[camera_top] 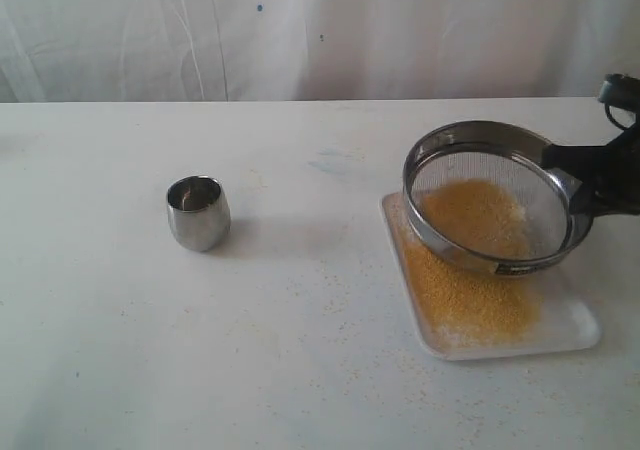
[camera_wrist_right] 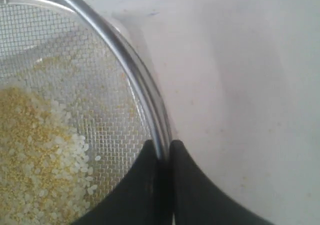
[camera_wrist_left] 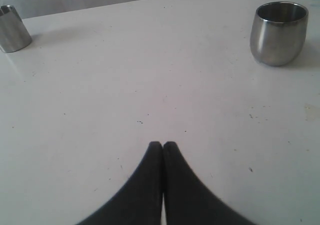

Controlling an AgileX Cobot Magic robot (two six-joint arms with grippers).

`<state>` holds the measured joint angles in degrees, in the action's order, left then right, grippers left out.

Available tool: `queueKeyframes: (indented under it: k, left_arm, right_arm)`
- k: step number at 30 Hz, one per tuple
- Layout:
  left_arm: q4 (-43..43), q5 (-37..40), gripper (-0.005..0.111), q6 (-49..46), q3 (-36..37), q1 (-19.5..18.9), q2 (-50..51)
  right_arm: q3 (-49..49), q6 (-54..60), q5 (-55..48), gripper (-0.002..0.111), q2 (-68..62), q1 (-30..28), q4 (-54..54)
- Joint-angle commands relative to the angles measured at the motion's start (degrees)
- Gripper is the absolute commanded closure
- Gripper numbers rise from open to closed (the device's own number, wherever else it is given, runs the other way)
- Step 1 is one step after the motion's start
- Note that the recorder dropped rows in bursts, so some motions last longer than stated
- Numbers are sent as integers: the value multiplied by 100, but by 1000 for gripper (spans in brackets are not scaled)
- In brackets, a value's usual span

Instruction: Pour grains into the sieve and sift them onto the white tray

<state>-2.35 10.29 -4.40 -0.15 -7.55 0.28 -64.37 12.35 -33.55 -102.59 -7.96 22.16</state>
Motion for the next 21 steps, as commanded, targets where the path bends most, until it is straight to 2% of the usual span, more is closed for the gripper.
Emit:
queueKeyframes:
  k: [1,3,5,8,10,11,12,13,15,18,21]
  left_arm:
    - [-36,31,107,27,15,28,-28]
    - [-36,31,107,27,15,28,-28]
    - [-36,31,107,27,15,28,-28]
    - [-36,31,107,27,15,28,-28]
    - [-36,31,107,27,15,28,-28]
    - [-36,31,107,27,15,28,-28]
    - [-36,31,107,27,15,28,-28]
    - [-36,31,107,27,15,28,-28]
    - [-36,31,107,27,15,28,-28]
    - [-36,31,107,27,15,28,-28]
    - [-36,31,107,27,15,28,-28]
  right_arm:
    - [-18,116,-170,108,59,-8,104]
    - [-18,66,478,108,59,-8,104]
    - [-29,-138,626,108,59,-8,152]
    - [0,-118,-609,108,73,-8,152]
    - [43,97,-30,108,73,-8,127]
    - [16,44,579,108,73,-8,127]
    - [-12,-29,495,108,73,-8,127]
    - [-42,-101,-192,108,82,-8,138]
    - [22,103,-703,108,71,-8,127]
    - [-41,74,158,108,71,-8,115]
    - [-84,115,-1016,108,82,-8,115]
